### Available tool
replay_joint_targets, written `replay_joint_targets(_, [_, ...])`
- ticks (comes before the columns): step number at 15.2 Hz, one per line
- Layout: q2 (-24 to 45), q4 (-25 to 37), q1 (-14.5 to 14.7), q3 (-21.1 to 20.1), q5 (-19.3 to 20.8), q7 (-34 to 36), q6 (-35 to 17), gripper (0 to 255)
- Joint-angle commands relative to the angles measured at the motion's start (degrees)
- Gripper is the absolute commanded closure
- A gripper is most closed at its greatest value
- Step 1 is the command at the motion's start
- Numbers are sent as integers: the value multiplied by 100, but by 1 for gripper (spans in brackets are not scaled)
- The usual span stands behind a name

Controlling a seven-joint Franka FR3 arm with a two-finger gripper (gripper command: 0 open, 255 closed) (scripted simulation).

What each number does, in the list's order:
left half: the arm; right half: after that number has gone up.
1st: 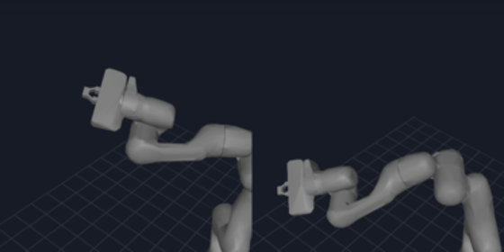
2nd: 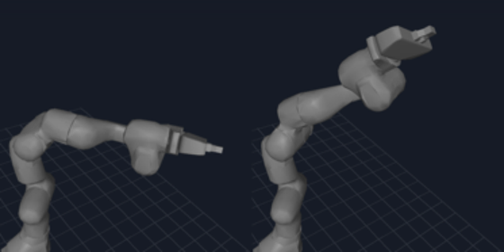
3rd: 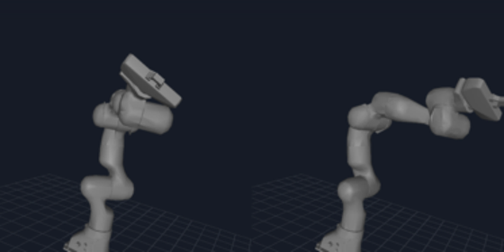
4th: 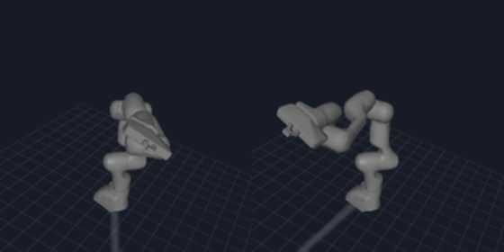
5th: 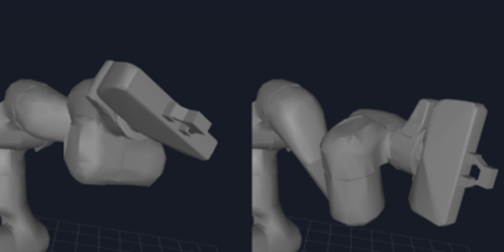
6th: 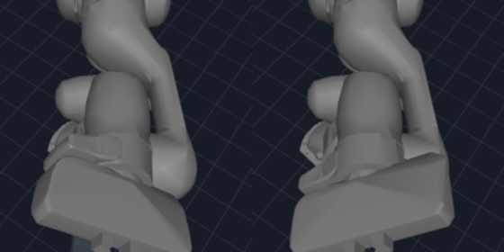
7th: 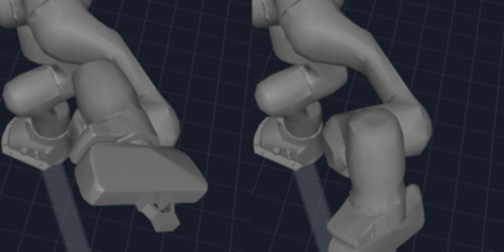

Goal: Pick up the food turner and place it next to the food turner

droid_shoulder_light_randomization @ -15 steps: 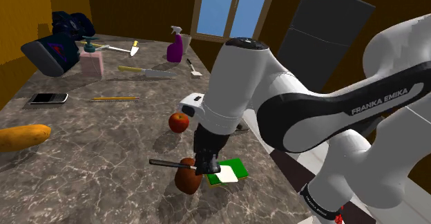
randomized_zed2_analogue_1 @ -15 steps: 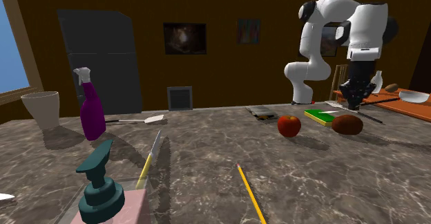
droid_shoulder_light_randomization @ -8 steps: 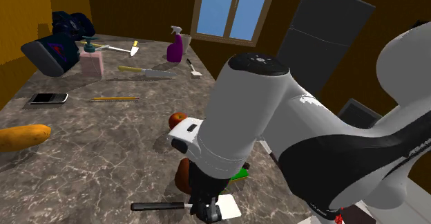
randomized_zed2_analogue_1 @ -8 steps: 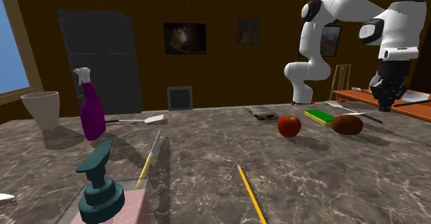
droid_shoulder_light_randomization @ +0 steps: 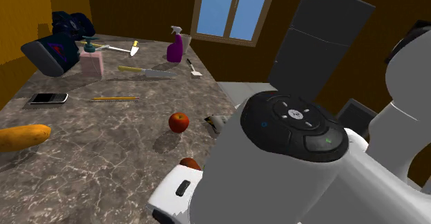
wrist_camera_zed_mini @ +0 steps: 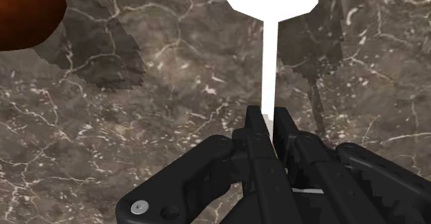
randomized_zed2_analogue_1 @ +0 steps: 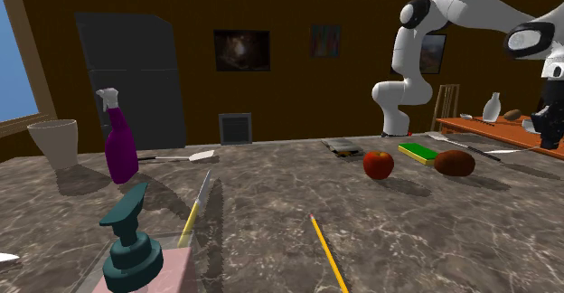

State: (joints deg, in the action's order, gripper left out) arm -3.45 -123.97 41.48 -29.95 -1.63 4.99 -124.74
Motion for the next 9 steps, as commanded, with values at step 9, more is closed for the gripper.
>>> replay_joint_targets(9, [683,213,240,-269,484,789,-365,255])
